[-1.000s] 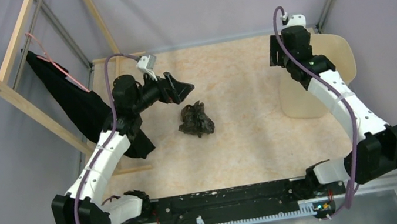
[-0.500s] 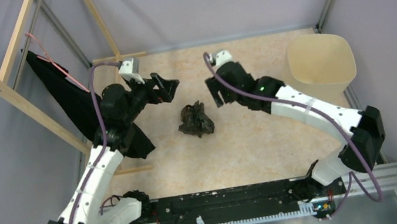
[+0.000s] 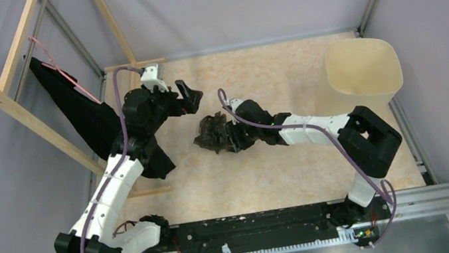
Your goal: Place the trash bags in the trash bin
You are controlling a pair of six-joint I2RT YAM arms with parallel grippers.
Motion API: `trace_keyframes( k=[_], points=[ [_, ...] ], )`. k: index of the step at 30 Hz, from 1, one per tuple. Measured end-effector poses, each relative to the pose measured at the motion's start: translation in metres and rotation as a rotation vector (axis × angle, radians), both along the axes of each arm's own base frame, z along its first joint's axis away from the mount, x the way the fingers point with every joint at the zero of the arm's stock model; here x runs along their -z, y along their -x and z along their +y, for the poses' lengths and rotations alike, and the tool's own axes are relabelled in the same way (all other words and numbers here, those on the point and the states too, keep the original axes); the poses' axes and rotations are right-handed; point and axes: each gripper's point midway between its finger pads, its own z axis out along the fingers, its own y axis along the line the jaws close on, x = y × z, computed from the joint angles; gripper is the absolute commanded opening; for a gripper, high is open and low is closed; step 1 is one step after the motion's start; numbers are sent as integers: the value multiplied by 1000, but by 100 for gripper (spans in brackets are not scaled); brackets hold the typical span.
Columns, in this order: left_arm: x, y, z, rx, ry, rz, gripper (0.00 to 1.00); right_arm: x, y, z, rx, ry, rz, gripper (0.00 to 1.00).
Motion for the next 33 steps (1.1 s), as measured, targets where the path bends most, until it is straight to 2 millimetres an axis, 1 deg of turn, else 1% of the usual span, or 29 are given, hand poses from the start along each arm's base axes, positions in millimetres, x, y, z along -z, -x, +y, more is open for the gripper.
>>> trace_keyframes(
  k=[2, 3, 4, 8, 11, 13, 14, 16, 18, 20, 22, 25, 27, 28, 30, 31, 33],
  points=[
    [7, -3, -4, 20, -10, 26, 99, 5, -7, 2, 16, 16, -10, 14],
    [10, -4, -7, 34, -14, 37, 99, 7, -11, -1, 36, 26, -15, 4],
    [12, -5, -9, 44, -15, 47, 99, 6, -13, -2, 40, 30, -27, 0],
    [14, -5, -21, 109, -10, 75, 99, -1, -26, -13, 95, 34, -74, 0],
    [20, -9, -32, 161, -5, 110, 98, -18, -29, -34, 145, 6, -118, 0],
    [28, -13, -39, 191, 3, 147, 98, -33, -29, -50, 181, -21, -152, 0],
    [35, -15, -43, 205, 10, 177, 98, -42, -31, -59, 206, -36, -176, 0],
    [52, -18, -50, 226, 25, 243, 98, -53, -32, -73, 244, -53, -207, 0],
    [73, -18, -58, 257, 48, 330, 92, -58, -33, -90, 289, -65, -228, 0],
    [94, -15, -66, 290, 74, 417, 87, -56, -31, -103, 316, -58, -233, 0],
    [113, -12, -74, 326, 100, 500, 85, -51, -28, -112, 333, -42, -229, 0],
    [136, -3, -86, 382, 134, 612, 90, -43, -21, -123, 348, -7, -217, 0],
    [146, 5, -96, 419, 144, 660, 90, -43, -19, -127, 355, 0, -218, 0],
    [151, 10, -103, 442, 145, 681, 83, -45, -19, -128, 359, 2, -222, 0],
    [162, 21, -118, 490, 138, 728, 63, -49, -19, -130, 366, -3, -233, 0],
    [166, 25, -124, 508, 134, 746, 58, -51, -19, -131, 368, -5, -237, 0],
    [174, 32, -133, 537, 127, 777, 57, -54, -19, -132, 370, -9, -243, 0]
  ],
)
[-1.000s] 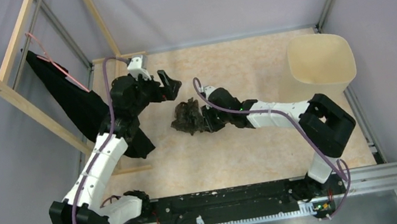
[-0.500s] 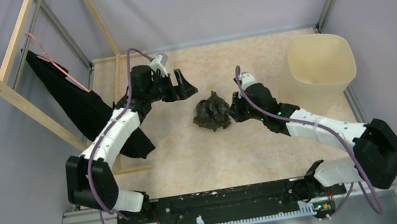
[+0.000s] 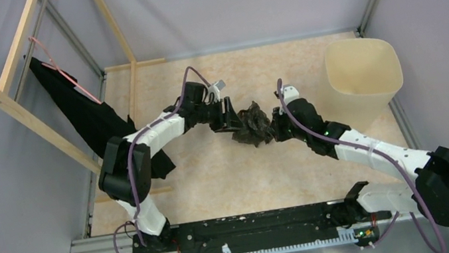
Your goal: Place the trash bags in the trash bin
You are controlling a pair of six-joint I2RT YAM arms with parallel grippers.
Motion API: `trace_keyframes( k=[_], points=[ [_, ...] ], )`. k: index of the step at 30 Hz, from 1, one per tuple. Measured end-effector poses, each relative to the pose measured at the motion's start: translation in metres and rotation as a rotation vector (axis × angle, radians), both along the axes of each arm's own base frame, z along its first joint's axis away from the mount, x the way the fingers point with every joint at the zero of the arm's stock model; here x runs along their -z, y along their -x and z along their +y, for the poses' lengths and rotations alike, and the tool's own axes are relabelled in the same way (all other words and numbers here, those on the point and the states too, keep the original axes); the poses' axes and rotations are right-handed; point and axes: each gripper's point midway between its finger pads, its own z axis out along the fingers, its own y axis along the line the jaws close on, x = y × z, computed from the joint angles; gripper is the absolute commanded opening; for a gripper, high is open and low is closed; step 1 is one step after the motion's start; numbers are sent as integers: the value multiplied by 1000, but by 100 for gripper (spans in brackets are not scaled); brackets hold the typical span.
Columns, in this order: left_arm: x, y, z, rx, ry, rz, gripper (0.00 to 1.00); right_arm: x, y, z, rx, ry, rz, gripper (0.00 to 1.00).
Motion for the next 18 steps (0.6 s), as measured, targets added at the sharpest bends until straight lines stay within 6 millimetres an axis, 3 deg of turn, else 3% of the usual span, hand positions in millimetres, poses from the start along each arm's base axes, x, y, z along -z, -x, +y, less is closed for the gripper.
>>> trace_keyframes(
  k=[8, 9, 15, 16, 18],
  points=[
    [23, -3, -1, 6, -36, 65, 59, 0, 3, -1, -15, 0, 0, 0],
    [25, -4, -2, 5, -40, 68, 55, 0, 4, -1, -17, -1, 0, 0],
    [35, -8, 1, 3, -85, 82, 5, -9, 7, -6, -17, 6, -28, 0],
    [34, -10, 2, 1, -97, 81, 0, -12, 7, -10, -9, 13, -41, 0],
    [29, -16, 6, -3, -122, 54, 0, -17, 7, -18, 8, 28, -63, 0]
  ],
)
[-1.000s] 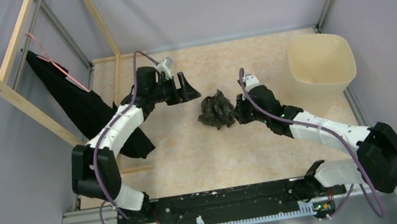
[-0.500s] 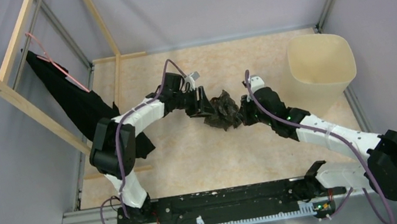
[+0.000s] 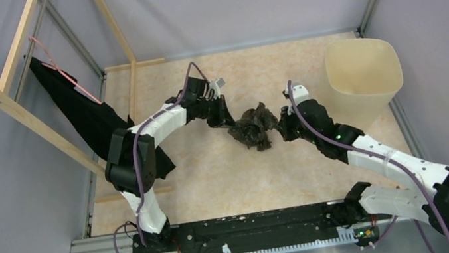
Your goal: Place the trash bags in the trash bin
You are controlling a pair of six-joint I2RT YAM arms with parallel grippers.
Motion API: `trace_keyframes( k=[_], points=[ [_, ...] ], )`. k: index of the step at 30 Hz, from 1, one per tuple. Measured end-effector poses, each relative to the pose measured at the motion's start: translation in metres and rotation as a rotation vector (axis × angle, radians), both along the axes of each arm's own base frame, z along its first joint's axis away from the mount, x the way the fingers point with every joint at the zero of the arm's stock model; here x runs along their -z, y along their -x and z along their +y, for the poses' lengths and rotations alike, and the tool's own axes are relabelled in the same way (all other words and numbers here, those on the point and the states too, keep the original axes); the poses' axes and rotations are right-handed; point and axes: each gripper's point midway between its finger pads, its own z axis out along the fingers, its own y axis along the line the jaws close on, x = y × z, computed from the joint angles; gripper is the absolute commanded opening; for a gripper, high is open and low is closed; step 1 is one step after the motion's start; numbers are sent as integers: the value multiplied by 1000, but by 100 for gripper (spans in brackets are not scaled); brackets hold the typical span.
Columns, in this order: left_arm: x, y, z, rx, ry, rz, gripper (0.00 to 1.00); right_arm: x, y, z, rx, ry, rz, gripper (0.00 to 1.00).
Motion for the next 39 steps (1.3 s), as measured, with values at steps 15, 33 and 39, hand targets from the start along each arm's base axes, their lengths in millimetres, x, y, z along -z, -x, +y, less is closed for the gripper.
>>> trace_keyframes(
  k=[15, 33, 39],
  points=[
    [-189, -4, 56, -143, 65, -712, 0, -28, 0, -37, 58, -51, -62, 3],
    [-185, -3, 60, -172, 72, -748, 0, -76, -1, 16, -84, -256, 27, 78],
    [-185, -1, 57, -157, 90, -755, 0, -45, -33, 42, -11, -307, 184, 73]
  ],
)
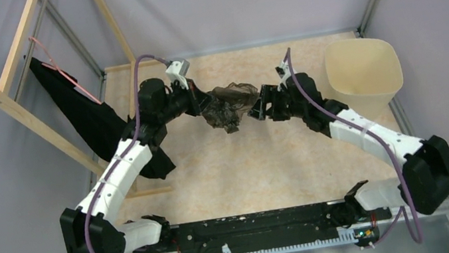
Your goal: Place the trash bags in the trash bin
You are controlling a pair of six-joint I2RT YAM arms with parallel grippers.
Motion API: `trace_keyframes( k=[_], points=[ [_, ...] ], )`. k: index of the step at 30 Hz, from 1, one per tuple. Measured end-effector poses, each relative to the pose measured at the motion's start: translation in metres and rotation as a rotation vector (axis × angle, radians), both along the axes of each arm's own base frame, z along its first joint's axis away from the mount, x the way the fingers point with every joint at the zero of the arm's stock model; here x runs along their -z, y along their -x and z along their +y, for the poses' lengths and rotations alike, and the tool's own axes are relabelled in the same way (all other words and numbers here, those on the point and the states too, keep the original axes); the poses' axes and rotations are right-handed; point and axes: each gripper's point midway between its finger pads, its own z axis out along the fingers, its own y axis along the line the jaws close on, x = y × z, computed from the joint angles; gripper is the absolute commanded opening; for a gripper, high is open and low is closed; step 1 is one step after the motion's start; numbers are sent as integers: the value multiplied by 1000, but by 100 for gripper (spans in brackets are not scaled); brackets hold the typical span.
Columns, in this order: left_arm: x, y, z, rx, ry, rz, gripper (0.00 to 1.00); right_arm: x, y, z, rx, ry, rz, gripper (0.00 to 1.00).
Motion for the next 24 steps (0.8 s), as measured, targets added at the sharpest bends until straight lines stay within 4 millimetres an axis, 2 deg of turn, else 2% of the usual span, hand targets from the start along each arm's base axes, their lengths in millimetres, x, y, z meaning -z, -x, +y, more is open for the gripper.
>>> trace_keyframes(
  k=[3, 10, 14, 18, 21, 22, 24],
  points=[
    [0, 2, -2, 16, 5, -1, 0, 10, -14, 8, 24, -8, 37, 73],
    [-5, 6, -8, 49, 33, 0, 0, 16, -39, 18, 94, -65, 30, 73],
    [-5, 7, -10, 62, 43, 3, 0, 16, -37, 22, 78, -95, 29, 74],
    [-2, 6, -12, 63, 49, 22, 0, 12, -24, 30, 7, -118, 51, 75],
    [-1, 7, -15, 77, 59, 34, 0, -1, -18, 31, -19, -145, 34, 75],
    [-1, 8, -16, 84, 64, 38, 0, -10, -18, 31, -16, -164, 12, 74],
    [-1, 10, -18, 98, 74, 40, 0, -17, -20, 30, -4, -182, -9, 72]
  ],
)
